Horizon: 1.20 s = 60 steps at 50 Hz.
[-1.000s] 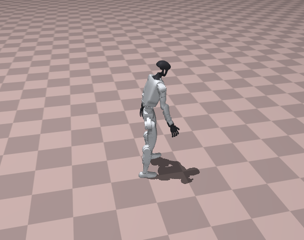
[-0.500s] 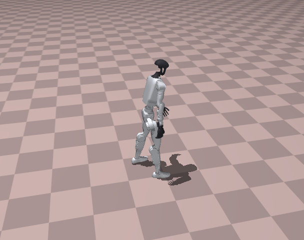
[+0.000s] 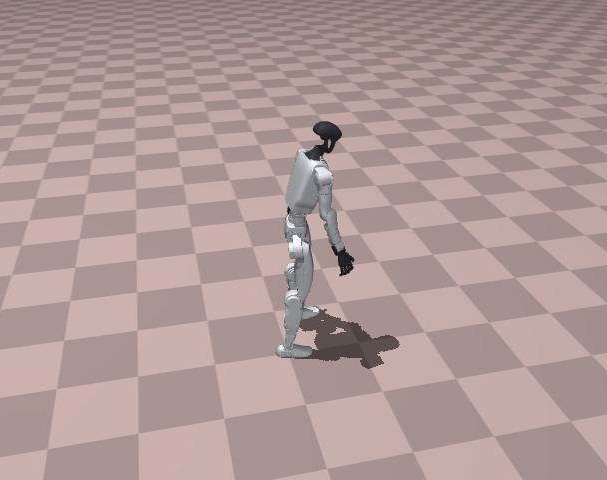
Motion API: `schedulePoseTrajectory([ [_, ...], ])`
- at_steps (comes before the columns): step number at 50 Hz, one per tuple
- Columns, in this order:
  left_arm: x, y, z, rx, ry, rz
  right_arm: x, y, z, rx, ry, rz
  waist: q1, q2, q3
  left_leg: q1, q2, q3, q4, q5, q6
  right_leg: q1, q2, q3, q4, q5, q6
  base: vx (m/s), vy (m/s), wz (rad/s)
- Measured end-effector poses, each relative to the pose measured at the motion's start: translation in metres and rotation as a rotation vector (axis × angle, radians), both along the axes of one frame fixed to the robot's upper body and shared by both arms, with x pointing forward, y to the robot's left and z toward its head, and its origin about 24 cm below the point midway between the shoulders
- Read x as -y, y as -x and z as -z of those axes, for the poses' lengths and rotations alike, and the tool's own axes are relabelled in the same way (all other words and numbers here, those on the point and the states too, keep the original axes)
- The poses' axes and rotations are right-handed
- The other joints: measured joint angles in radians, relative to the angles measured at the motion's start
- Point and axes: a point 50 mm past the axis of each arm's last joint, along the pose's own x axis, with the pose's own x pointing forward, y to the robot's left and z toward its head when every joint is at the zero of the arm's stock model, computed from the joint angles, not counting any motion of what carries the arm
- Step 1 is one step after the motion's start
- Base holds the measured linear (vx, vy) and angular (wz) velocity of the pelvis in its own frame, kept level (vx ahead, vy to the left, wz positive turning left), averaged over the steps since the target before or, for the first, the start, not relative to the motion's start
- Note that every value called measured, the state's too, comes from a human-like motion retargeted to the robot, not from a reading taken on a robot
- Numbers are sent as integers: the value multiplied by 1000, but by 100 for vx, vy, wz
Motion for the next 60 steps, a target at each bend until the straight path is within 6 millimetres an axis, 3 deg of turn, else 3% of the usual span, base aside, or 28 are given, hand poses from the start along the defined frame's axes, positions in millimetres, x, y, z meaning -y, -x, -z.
schedulePoseTrajectory([
  [3, -17, 52, 6, -167, -28, -88, -16, -25, -15, 128, -52, -37, 58, -40, -12, -41, 25, 17, -3, 49, 12, 28, 10, 29, -37, -14, -43, 47, 8, -59],
  [7, -39, 104, 2, -266, -55, -298, -33, -37, -24, 222, -153, -5, 120, -115, -22, -2, 33, 52, 30, -14, 28, 61, 8, 72, -34, -60, -77, 49, 12, -62],
  [10, -49, 121, -3, -312, -93, -343, -40, -30, -19, 246, -259, 104, 126, -142, -29, 36, 42, 51, 56, -56, 60, 74, 18, 58, 16, -56, -106, 46, 15, -12],
  [12, -52, 119, -4, -365, -144, -243, -38, -18, -12, 256, -338, 205, 105, -136, -37, 61, 50, 32, 53, -66, 83, 53, 42, 44, 76, -55, -125, 42, 15, 35],
  [15, -47, 87, -2, -291, -96, -224, -27, 8, 5, 131, -236, 203, 63, -105, -25, 94, 73, 4, 82, -103, 41, 0, 79, 9, 121, -82, -144, 39, 12, 51],
  [20, -31, -16, -15, 5, -101, -59, -11, 49, 26, -63, -129, 148, -53, -90, 5, 135, 24, -59, 89, -131, 22, -110, 44, -55, -43, 77, -78, 37, 9, 74],
  [23, -17, -83, -40, 259, -101, -10, -2, 74, 36, -195, -99, 102, -143, -70, 23, 175, -1, -111, 81, -143, 8, -163, 25, -35, -137, 216, -12, 42, 5, 94],
  [27, 0, -157, -93, 601, -108, 17, 9, 105, 44, -351, -84, 83, -235, -10, 41, 243, 20, -168, 61, -172, -38, -222, 22, -125, -152, 203, 31, 49, -8, 79],
  [30, 15, -191, -134, 829, -64, -2, 17, 123, 47, -419, -90, 112, -267, 25, 43, 284, 10, -204, 63, -198, -20, -193, -6, -170, -152, 274, 31, 52, -9, 50],
  [33, 25, -198, -146, 929, 50, -76, 26, 134, 47, -480, -95, 122, -255, 49, 47, 312, -7, -185, 127, -215, 4, -135, -22, -162, -152, 270, 31, 52, -9, -12],
  [36, 29, -181, -124, 858, 132, -152, 35, 132, 43, -559, -69, 76, -229, 58, 51, 292, -32, -120, 257, -232, 14, -87, -34, -125, -137, 219, 21, 48, -9, -63],
  [40, 24, -129, -73, 608, 120, -83, 42, 105, 33, -549, 18, 25, -188, 53, 42, 208, -29, -26, 345, -263, -5, -98, -15, -76, -24, 130, 31, 43, -14, -76],
  [47, 9, -26, -8, 100, 17, 169, 15, 2, -1, -34, -8, 131, -103, 37, 36, 46, 9, 73, 65, -82, -21, -45, 15, -38, -51, 80, 31, 39, 3, -41],
  [50, 1, 19, 5, -99, 23, 203, -9, -36, -23, 177, -69, 96, -64, 14, 43, -35, 28, 60, -6, 22, -44, -8, 12, -17, -51, 47, 31, 44, 15, -37],
  [52, -7, 45, 8, -184, 27, 173, -24, -50, -34, 262, -96, 34, -34, -19, 39, -74, 34, 85, -6, 35, -64, 15, 0, -1, -49, 21, 31, 49, 16, -43],
  [55, -25, 63, 4, -221, 0, 72, -43, -63, -46, 340, -136, -45, 12, -70, 16, -87, 49, 157, -6, 56, -77, 61, 0, 23, -100, 6, -8, 53, 16, -45],
  [58, -45, 68, -2, -183, -36, -56, -50, -52, -38, 325, -171, -40, 65, -116, -17, -36, 64, 202, -6, 69, -95, 99, 9, 51, -94, -37, -29, 58, 18, -42],
  [60, -57, 74, -7, -183, -77, -76, -49, -29, -20, 255, -210, 12, 78, -134, -38, 9, 73, 209, 11, 33, -157, 142, 18, 49, -74, -66, -61, 61, 19, 10],
])
